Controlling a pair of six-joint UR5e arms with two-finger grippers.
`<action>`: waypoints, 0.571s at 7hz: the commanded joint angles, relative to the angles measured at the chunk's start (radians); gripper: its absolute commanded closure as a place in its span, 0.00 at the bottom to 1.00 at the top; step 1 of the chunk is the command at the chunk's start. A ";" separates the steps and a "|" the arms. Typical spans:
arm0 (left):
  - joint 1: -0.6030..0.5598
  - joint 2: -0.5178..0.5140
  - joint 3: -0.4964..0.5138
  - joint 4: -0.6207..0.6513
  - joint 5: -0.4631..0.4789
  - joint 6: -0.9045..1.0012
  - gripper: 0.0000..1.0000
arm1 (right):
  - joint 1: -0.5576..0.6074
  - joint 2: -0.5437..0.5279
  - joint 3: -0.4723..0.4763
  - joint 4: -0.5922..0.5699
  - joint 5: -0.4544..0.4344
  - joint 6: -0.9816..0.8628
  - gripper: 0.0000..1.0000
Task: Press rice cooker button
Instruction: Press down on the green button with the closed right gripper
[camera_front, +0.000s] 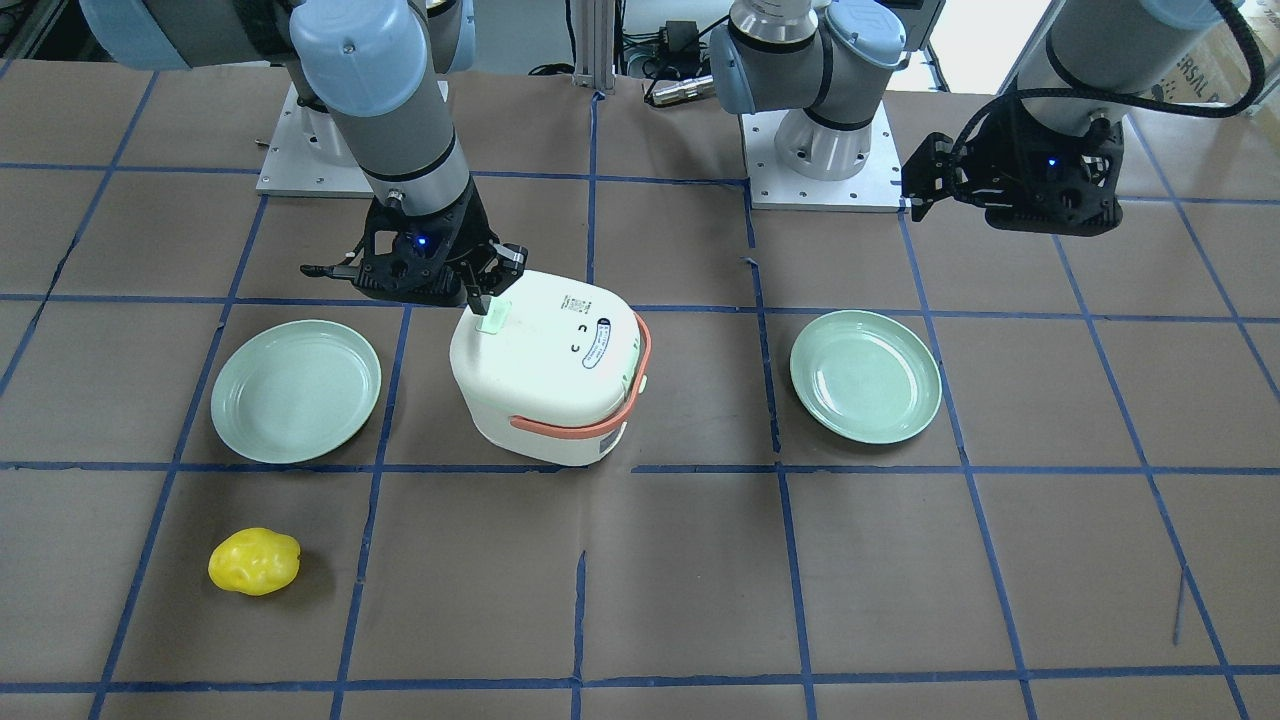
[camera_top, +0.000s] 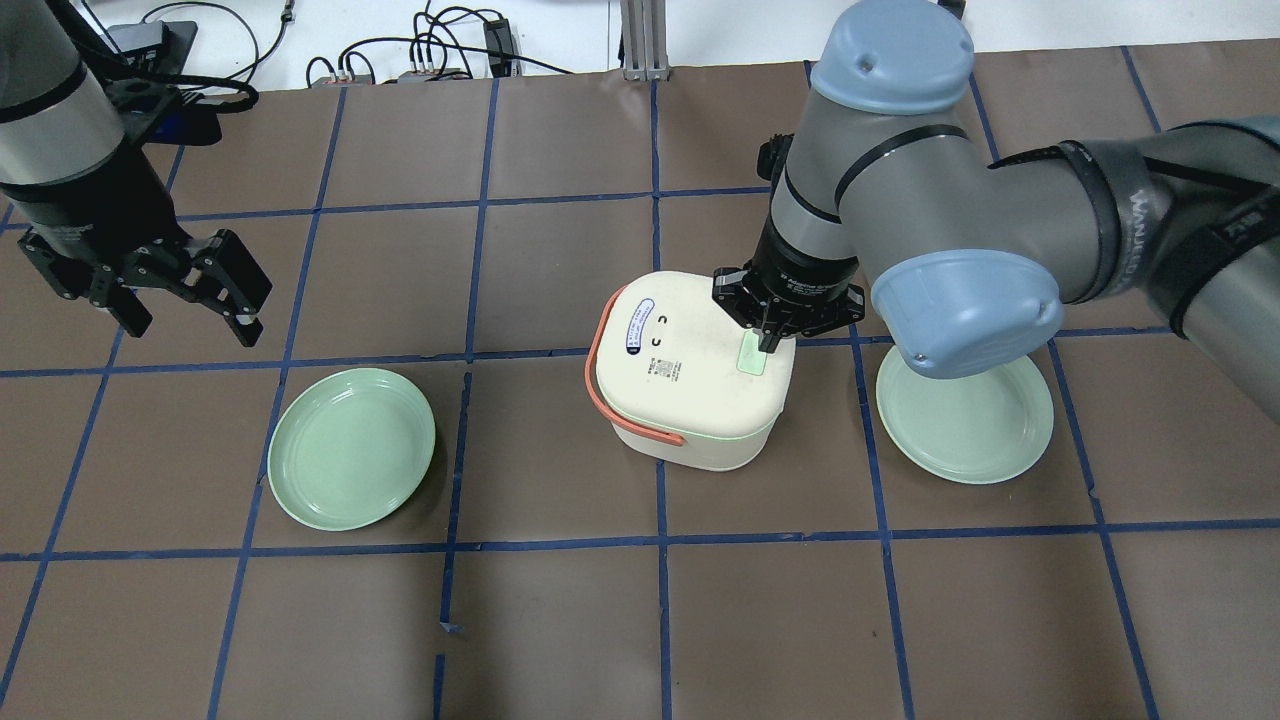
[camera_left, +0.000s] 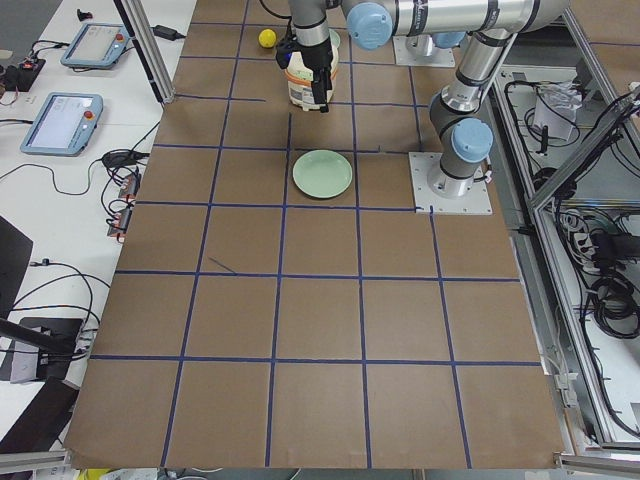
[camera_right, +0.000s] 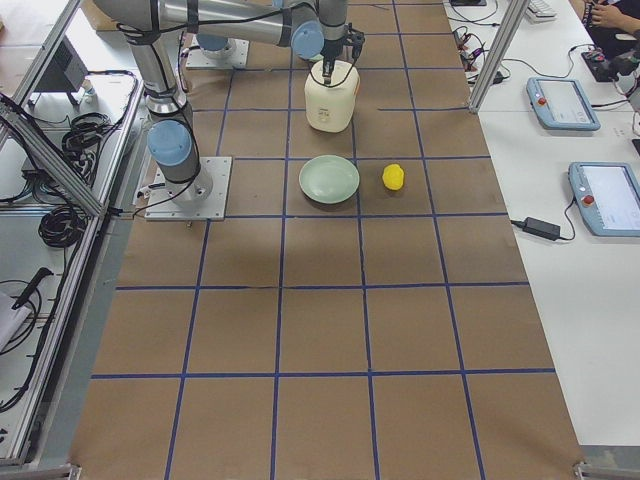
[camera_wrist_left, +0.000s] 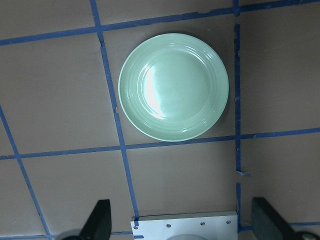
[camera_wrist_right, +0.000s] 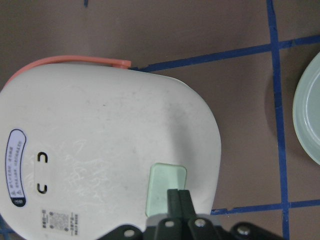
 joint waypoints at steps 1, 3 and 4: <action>0.000 0.000 0.000 0.000 0.000 0.000 0.00 | 0.000 0.005 0.001 -0.001 0.001 0.001 0.92; 0.000 0.000 0.000 0.000 0.000 0.000 0.00 | 0.000 0.004 0.013 -0.010 0.009 -0.001 0.92; 0.000 0.000 0.000 0.000 0.000 0.000 0.00 | 0.000 0.003 0.015 -0.016 0.020 -0.001 0.92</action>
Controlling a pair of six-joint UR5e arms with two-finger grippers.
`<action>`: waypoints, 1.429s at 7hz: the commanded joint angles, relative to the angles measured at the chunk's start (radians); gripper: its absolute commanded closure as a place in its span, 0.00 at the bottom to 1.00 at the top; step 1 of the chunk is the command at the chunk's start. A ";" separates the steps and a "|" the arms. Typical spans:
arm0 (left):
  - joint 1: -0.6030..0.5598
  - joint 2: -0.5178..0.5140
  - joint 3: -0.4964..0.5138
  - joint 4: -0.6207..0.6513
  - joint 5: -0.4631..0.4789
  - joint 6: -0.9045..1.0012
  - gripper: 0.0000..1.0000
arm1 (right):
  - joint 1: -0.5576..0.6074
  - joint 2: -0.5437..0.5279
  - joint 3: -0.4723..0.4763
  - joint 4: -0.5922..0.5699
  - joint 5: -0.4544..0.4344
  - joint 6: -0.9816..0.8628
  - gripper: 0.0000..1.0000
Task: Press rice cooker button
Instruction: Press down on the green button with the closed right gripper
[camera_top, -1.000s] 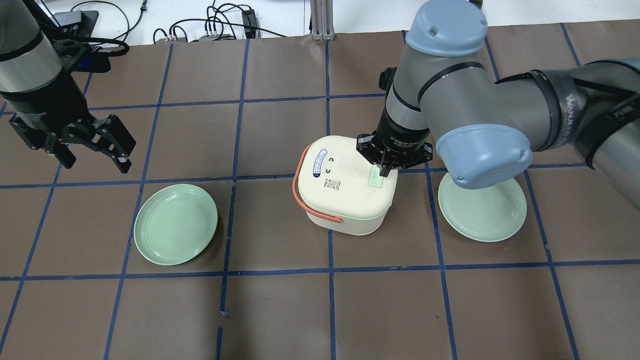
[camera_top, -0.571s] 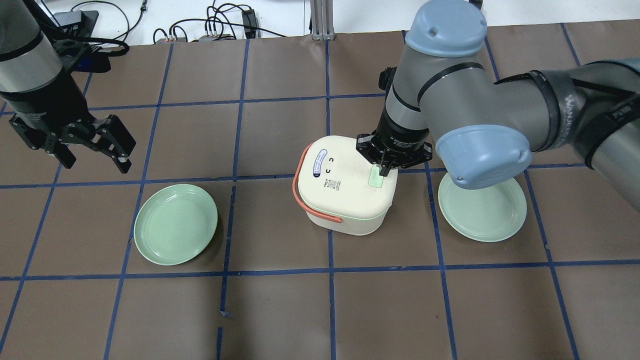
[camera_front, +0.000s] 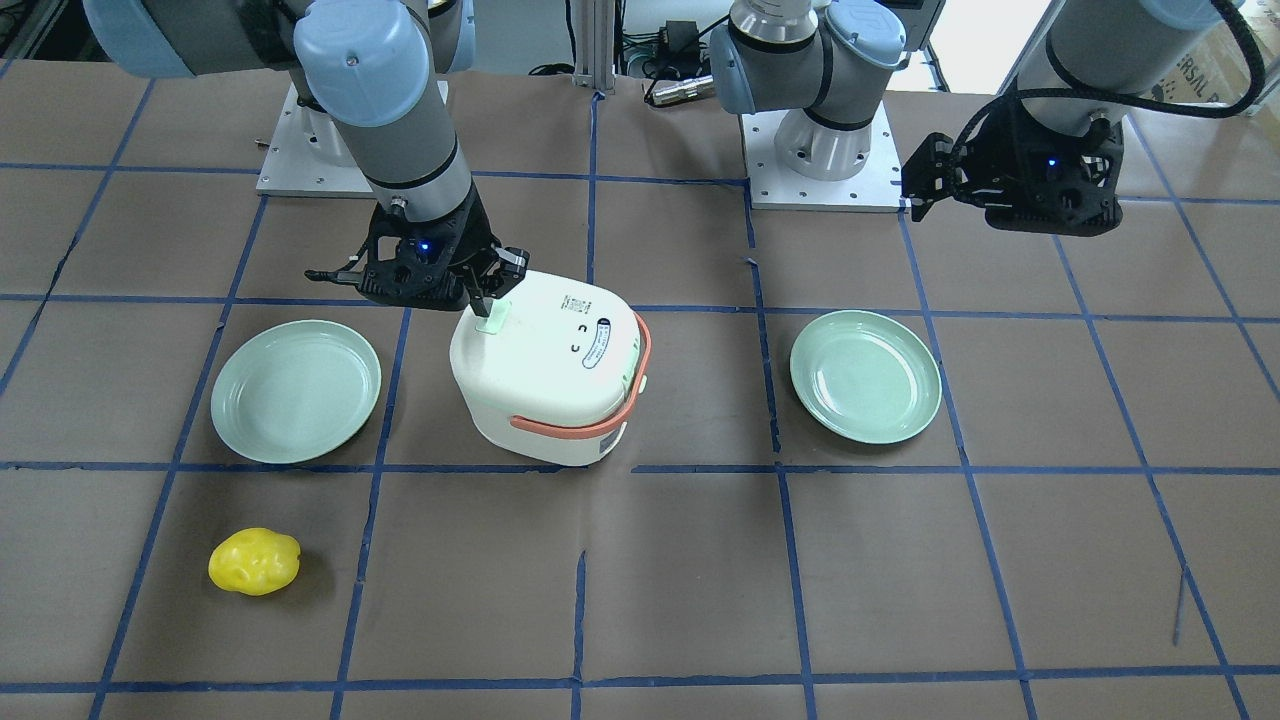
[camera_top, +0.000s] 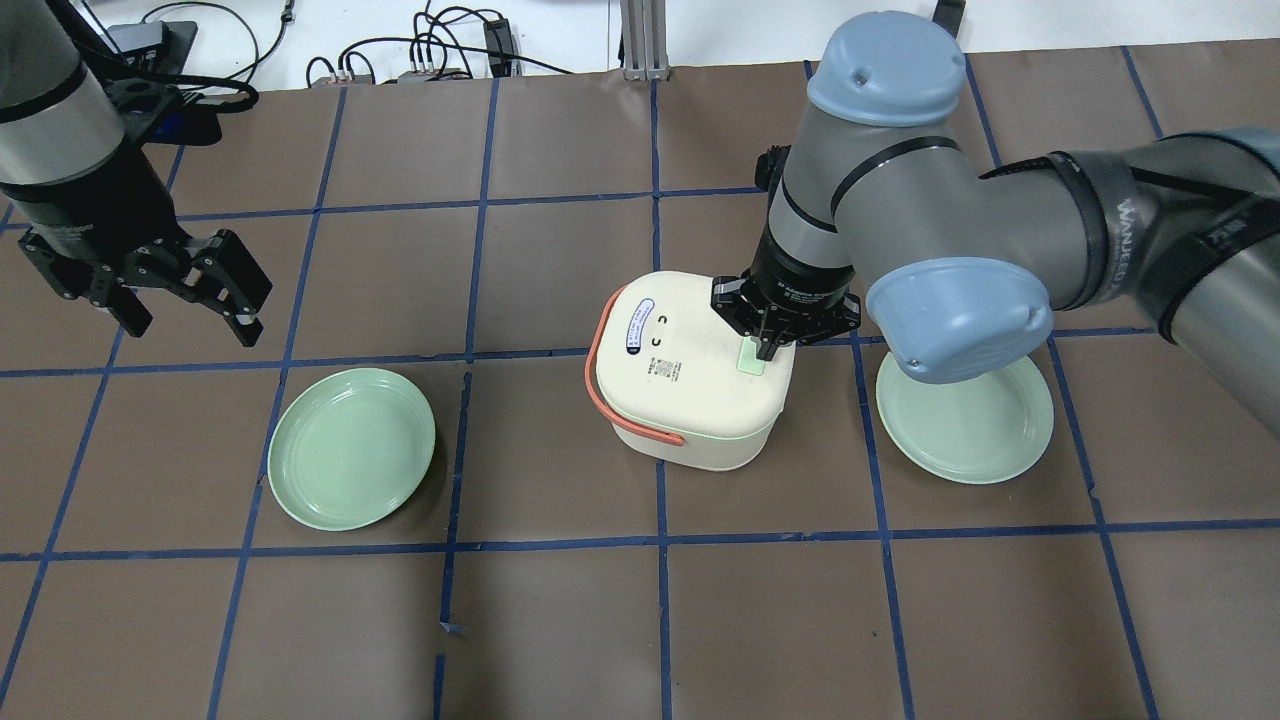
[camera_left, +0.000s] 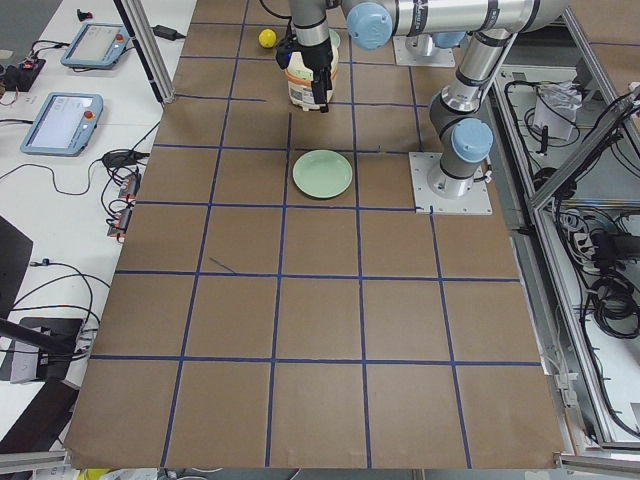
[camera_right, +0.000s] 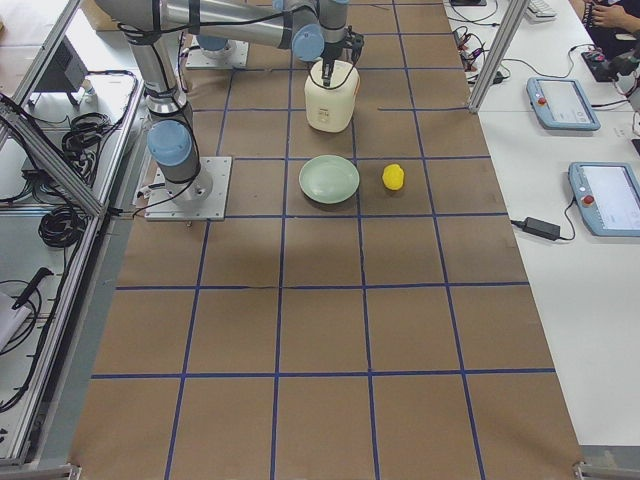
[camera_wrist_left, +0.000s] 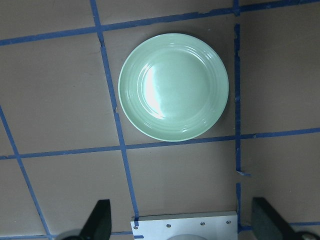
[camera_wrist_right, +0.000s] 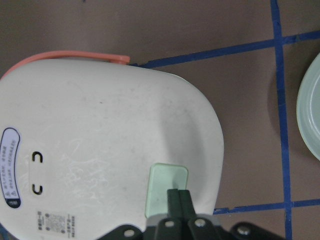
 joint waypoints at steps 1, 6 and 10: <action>0.000 0.000 0.000 0.000 0.000 0.000 0.00 | 0.000 0.001 0.002 -0.007 0.012 0.001 0.92; 0.000 0.000 0.000 0.000 0.000 0.000 0.00 | 0.000 0.004 0.003 -0.009 0.012 -0.003 0.91; 0.000 0.000 0.000 0.000 0.000 0.000 0.00 | 0.000 0.013 0.003 -0.014 0.010 -0.003 0.90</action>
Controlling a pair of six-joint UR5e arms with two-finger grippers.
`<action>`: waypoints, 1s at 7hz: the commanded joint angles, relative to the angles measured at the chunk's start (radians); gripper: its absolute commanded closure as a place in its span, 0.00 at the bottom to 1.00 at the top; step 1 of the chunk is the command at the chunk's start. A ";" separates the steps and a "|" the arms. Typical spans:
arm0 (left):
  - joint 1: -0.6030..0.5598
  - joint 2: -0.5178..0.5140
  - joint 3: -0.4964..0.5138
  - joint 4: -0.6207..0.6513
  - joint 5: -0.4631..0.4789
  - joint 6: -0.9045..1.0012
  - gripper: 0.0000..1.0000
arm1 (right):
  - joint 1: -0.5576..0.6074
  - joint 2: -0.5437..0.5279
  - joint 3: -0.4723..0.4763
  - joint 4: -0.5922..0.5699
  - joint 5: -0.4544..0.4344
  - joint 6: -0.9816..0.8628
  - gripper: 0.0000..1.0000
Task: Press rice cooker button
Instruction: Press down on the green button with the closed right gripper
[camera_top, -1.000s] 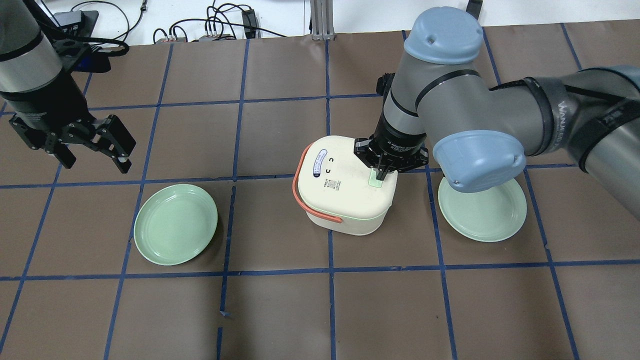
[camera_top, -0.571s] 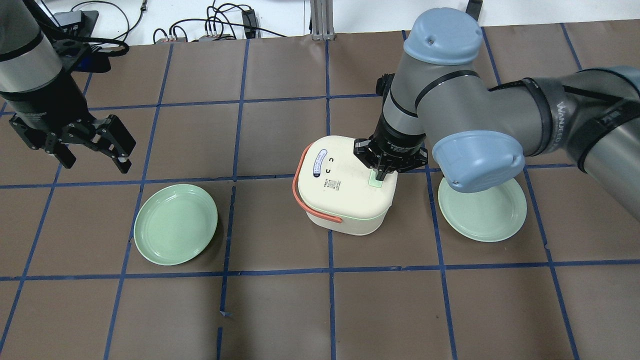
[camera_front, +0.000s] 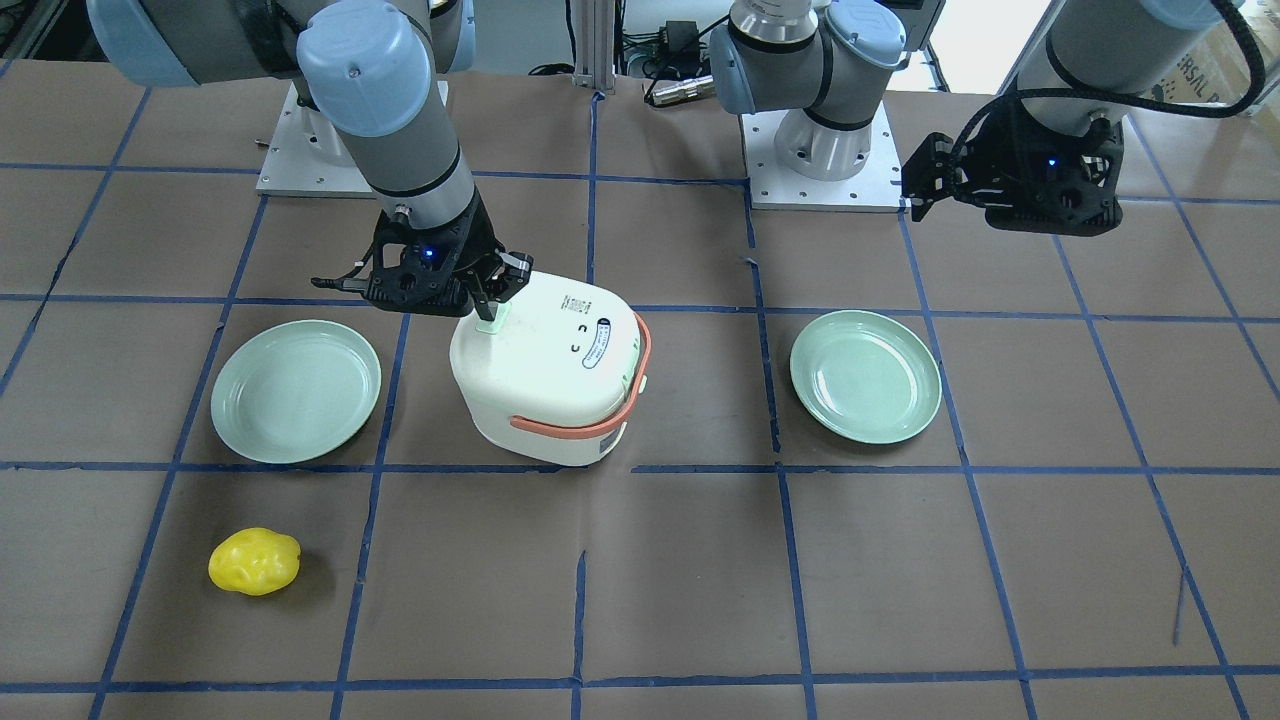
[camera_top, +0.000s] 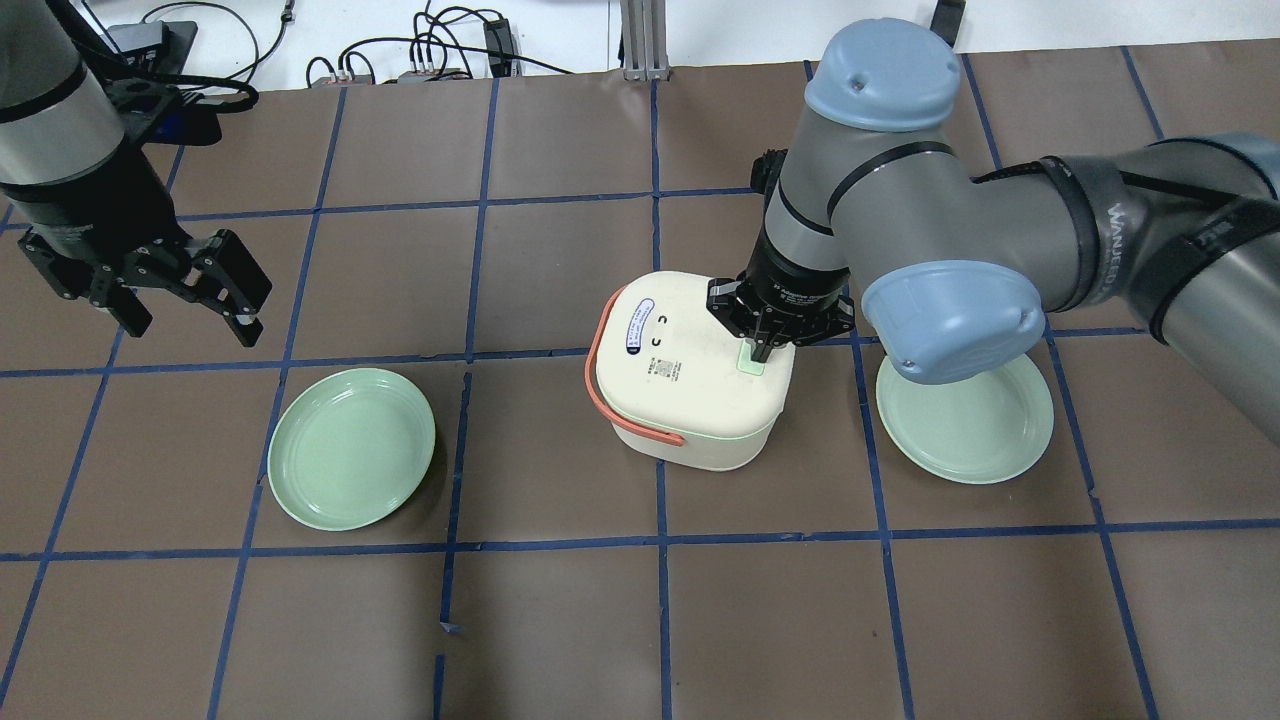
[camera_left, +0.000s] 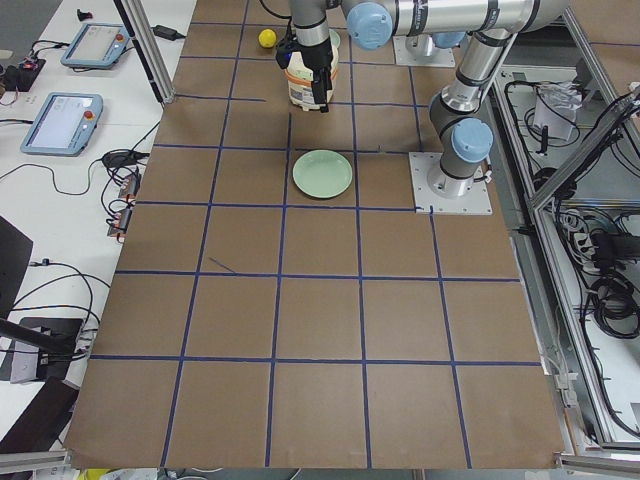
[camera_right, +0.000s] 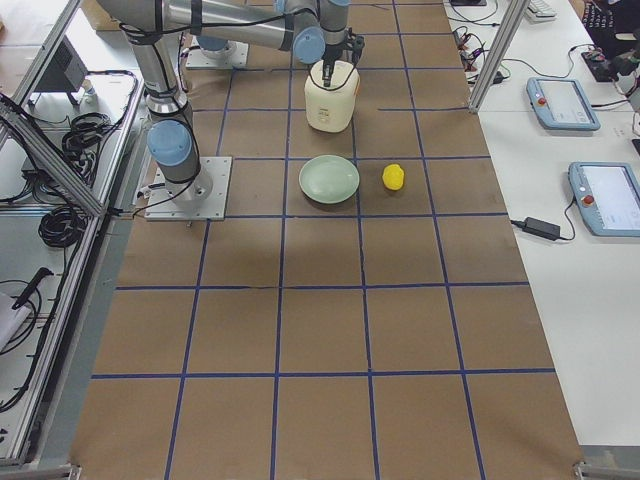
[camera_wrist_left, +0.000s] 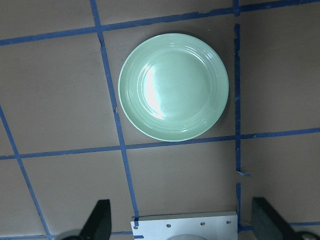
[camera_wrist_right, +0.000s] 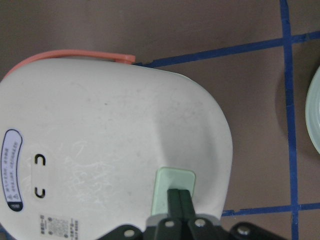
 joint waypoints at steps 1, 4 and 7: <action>0.000 0.000 0.000 0.000 0.000 0.000 0.00 | 0.000 0.004 0.000 -0.002 -0.001 0.000 0.90; 0.000 0.000 0.000 0.000 0.000 0.000 0.00 | 0.000 0.004 0.003 -0.002 -0.001 0.001 0.90; 0.000 0.000 0.000 0.000 0.000 0.000 0.00 | -0.001 -0.009 -0.046 0.024 -0.014 0.018 0.74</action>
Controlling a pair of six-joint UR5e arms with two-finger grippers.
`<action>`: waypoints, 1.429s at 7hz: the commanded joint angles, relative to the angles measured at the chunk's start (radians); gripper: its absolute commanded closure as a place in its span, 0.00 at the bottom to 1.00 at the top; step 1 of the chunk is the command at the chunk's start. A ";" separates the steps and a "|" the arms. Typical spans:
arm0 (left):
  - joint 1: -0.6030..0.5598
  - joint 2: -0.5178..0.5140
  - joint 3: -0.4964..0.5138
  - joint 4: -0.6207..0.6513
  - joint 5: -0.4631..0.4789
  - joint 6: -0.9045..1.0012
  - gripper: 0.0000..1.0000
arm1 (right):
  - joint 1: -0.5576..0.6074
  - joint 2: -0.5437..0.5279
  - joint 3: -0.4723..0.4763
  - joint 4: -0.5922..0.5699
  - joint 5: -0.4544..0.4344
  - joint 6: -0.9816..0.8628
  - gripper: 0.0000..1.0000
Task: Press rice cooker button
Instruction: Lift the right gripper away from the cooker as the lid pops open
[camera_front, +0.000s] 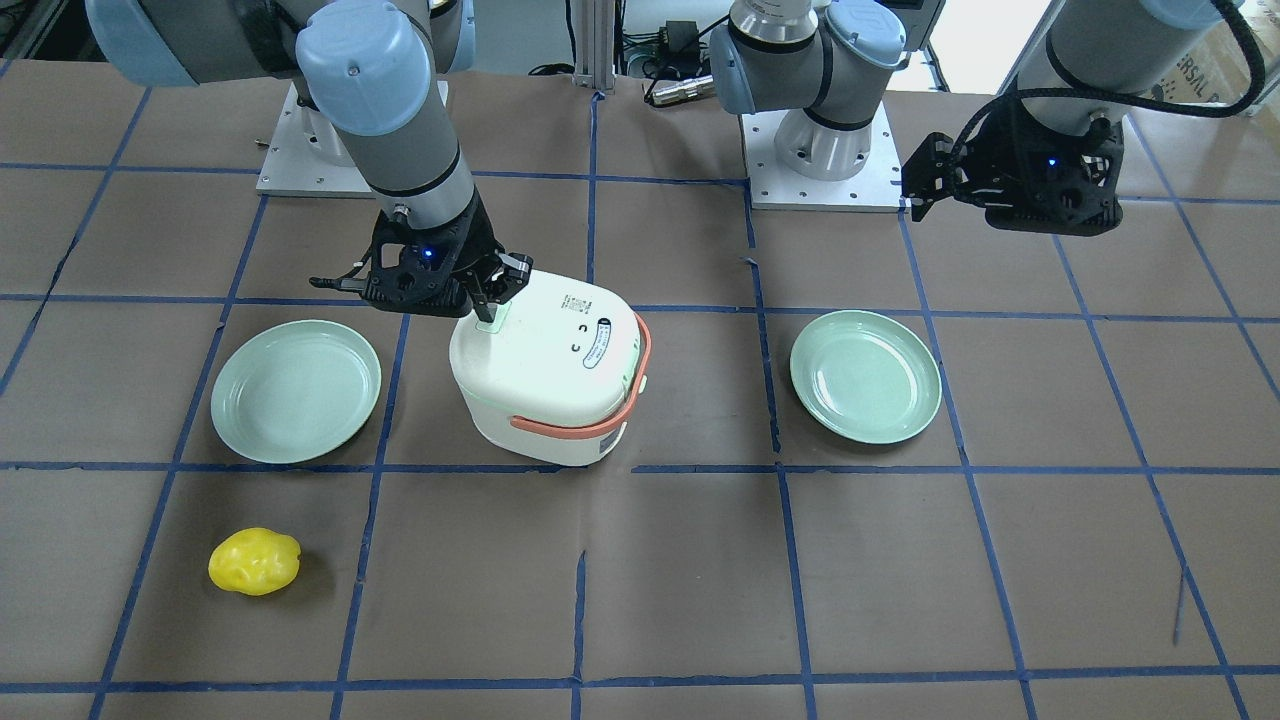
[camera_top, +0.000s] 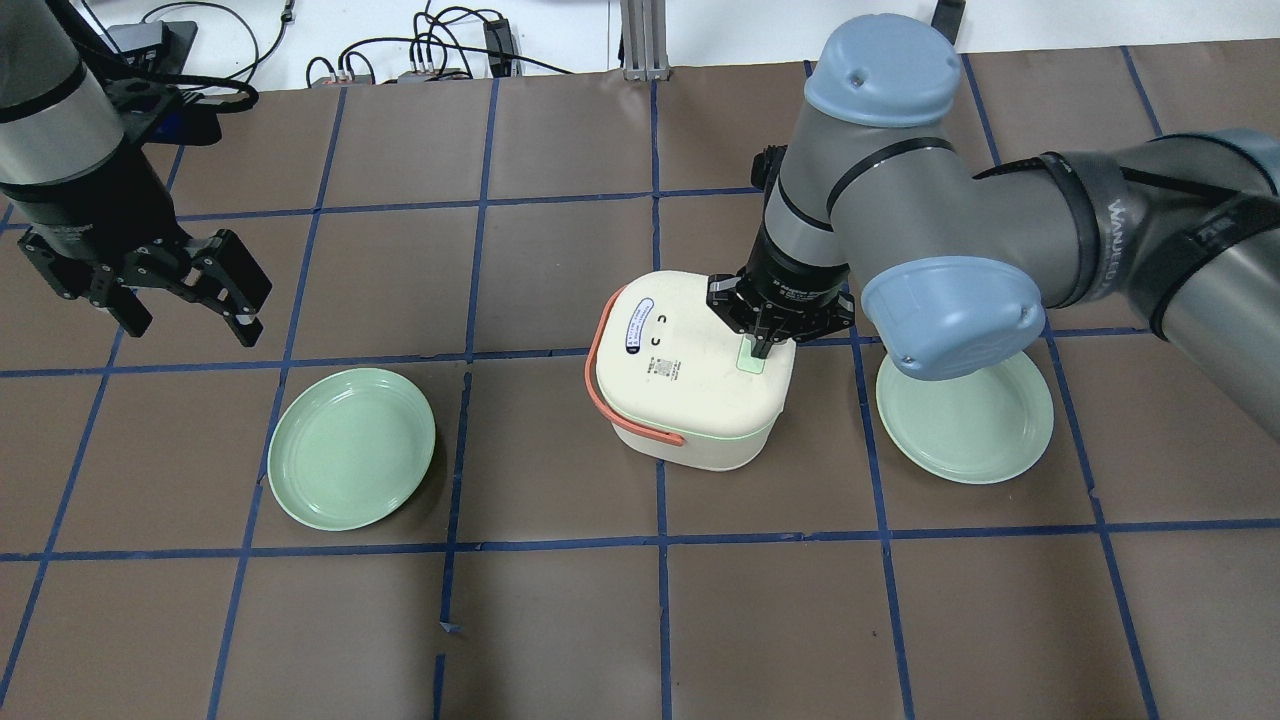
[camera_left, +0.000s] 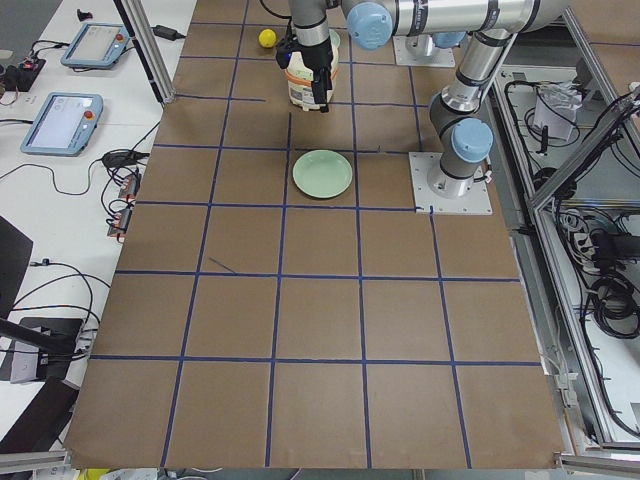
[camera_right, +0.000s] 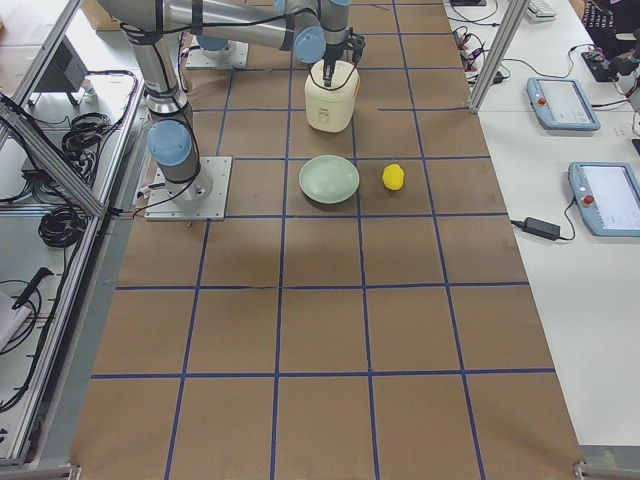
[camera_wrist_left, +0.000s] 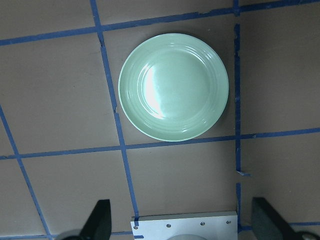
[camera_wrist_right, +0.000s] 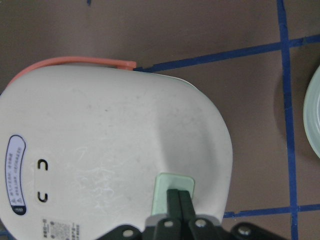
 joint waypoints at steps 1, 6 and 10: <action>0.000 0.000 0.000 0.000 0.000 0.000 0.00 | -0.006 -0.003 -0.100 0.073 -0.025 0.010 0.48; 0.000 0.000 0.000 0.000 0.000 0.000 0.00 | -0.124 -0.036 -0.261 0.190 -0.084 -0.149 0.00; 0.000 0.000 0.000 0.000 0.000 0.000 0.00 | -0.159 -0.038 -0.248 0.213 -0.085 -0.200 0.00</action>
